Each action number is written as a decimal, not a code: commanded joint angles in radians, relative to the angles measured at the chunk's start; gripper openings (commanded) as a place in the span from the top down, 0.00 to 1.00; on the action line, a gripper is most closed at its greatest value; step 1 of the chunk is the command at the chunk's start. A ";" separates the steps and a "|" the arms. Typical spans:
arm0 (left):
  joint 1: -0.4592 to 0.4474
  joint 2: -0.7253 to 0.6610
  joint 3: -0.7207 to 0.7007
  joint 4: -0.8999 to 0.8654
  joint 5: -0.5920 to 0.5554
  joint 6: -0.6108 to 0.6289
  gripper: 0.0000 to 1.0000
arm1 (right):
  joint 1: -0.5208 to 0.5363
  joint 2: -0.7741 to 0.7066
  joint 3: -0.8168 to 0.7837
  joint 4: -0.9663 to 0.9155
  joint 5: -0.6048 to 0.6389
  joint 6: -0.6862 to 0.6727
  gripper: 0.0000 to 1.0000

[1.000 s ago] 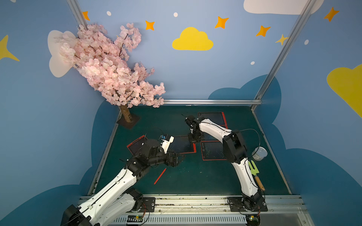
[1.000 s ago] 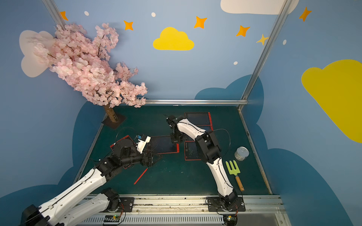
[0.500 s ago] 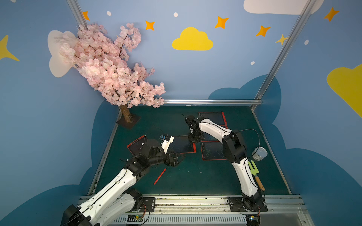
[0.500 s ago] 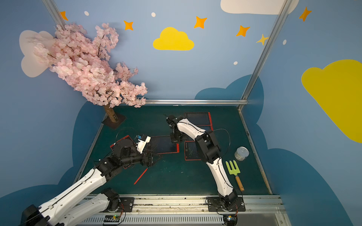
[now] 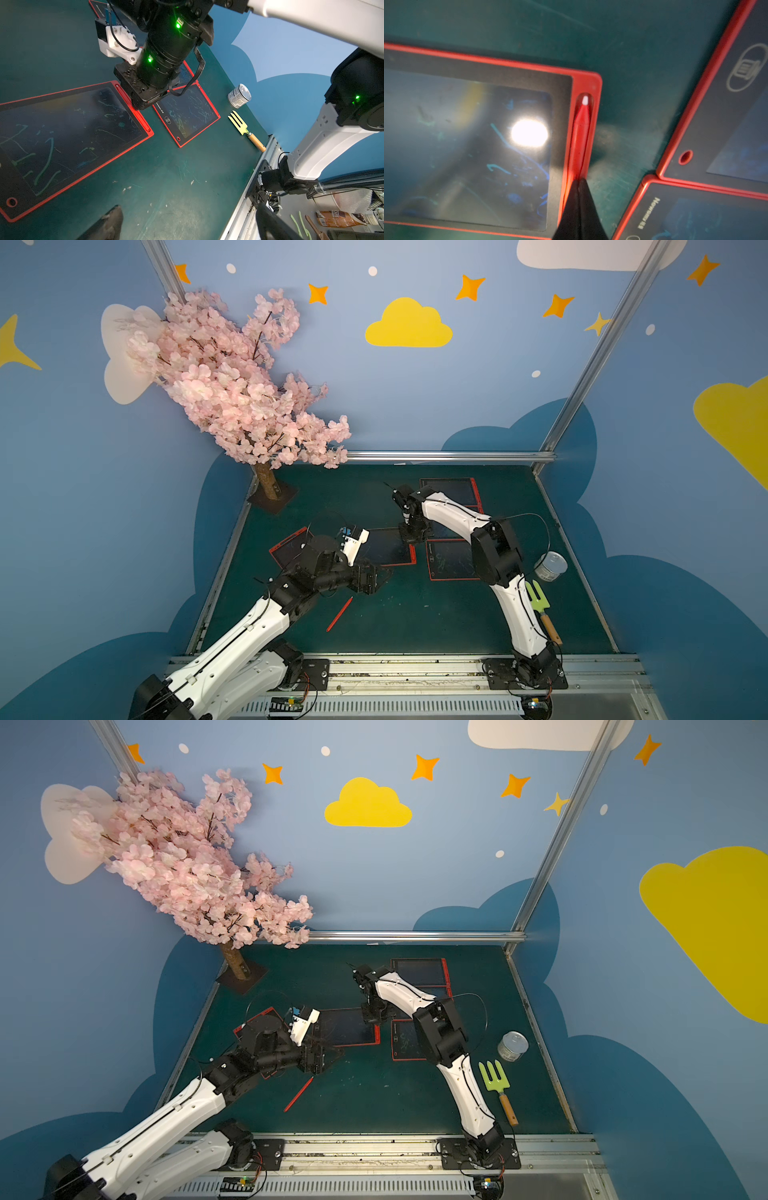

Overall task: Place the stylus back onto the writing tablet
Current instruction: Place the stylus on the writing tablet.

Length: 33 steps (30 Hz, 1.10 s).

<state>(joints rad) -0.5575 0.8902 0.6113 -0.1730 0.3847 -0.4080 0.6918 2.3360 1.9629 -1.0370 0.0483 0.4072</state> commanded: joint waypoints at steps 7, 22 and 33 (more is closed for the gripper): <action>-0.002 -0.006 0.016 -0.010 -0.003 0.007 0.02 | 0.022 0.046 0.013 -0.029 0.018 -0.021 0.99; -0.002 -0.008 0.016 -0.013 -0.003 0.007 0.01 | -0.011 -0.027 0.001 0.001 -0.022 0.014 0.99; -0.002 -0.008 0.017 -0.011 -0.002 0.006 0.02 | -0.006 -0.047 -0.012 0.011 -0.038 0.001 0.99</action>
<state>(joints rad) -0.5575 0.8902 0.6113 -0.1791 0.3847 -0.4080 0.6823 2.3283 1.9640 -1.0260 0.0242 0.4103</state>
